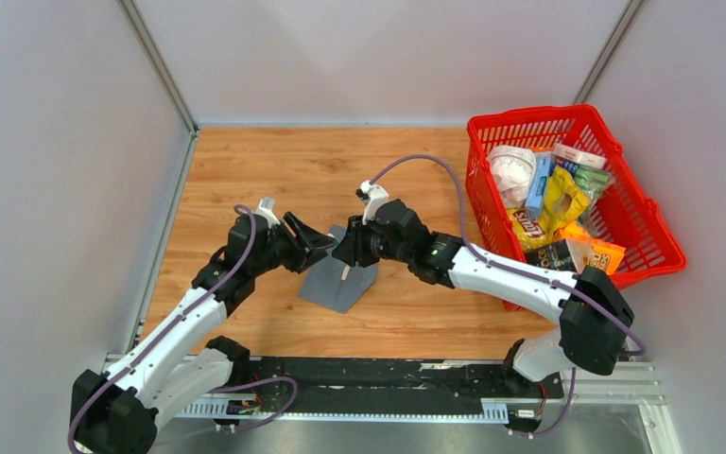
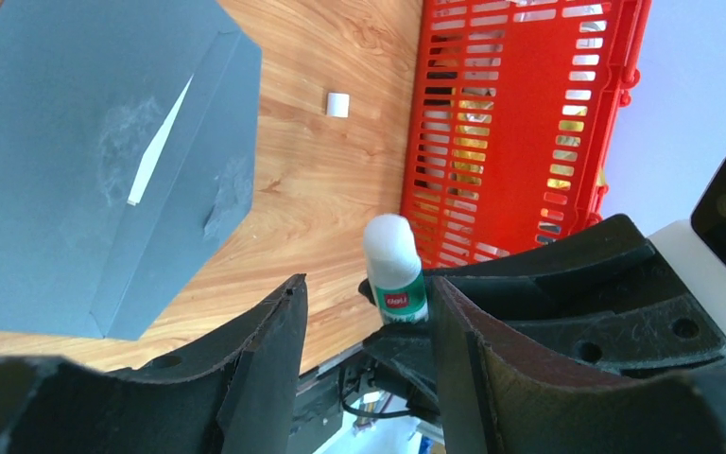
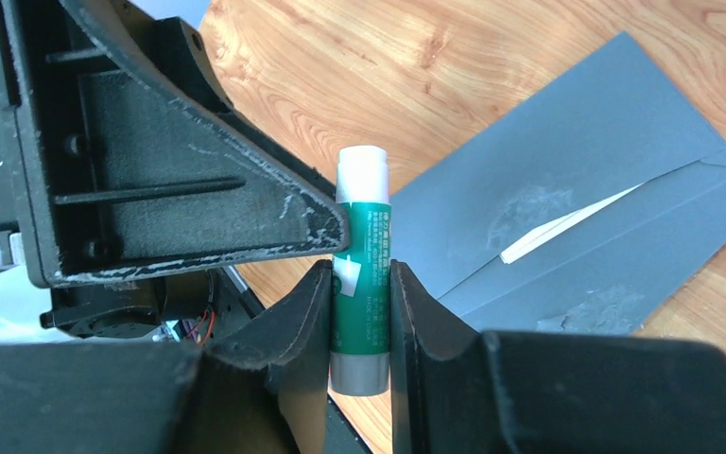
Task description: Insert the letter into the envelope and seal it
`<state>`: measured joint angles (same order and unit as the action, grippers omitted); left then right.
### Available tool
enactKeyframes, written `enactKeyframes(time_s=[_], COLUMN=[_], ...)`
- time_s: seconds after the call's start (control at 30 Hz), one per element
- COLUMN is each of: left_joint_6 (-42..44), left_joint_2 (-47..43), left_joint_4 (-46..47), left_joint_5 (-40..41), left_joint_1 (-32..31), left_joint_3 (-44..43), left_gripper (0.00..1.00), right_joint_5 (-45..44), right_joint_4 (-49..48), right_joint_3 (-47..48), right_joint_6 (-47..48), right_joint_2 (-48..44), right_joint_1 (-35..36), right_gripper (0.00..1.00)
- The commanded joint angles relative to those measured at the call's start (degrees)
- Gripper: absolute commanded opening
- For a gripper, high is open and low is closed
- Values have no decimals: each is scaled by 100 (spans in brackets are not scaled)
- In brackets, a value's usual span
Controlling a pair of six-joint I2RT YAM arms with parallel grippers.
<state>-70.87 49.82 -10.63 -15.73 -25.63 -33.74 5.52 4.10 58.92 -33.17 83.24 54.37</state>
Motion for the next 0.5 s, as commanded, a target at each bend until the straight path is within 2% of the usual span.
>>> enactKeyframes(time_s=[0.0, 0.2, 0.3, 0.47], left_joint_6=[-313, -287, -269, -234], left_joint_2=[-25, 10, 10, 54], left_joint_4=[351, 439, 474, 457], left_joint_5=[104, 61, 8, -97], left_joint_1=[-4, -4, -4, -4], left_joint_3=[78, 113, 121, 148], left_gripper=[58, 54, 47, 44], right_joint_5=[-139, 89, 212, 344], right_joint_4=[-357, -594, -464, -262], right_joint_3=[147, 120, 199, 322], right_joint_6=[162, 372, 521, 767], right_joint_2=[25, 43, 122, 175], right_joint_1=[135, 144, 144, 144], right_gripper=[0, 0, 0, 0])
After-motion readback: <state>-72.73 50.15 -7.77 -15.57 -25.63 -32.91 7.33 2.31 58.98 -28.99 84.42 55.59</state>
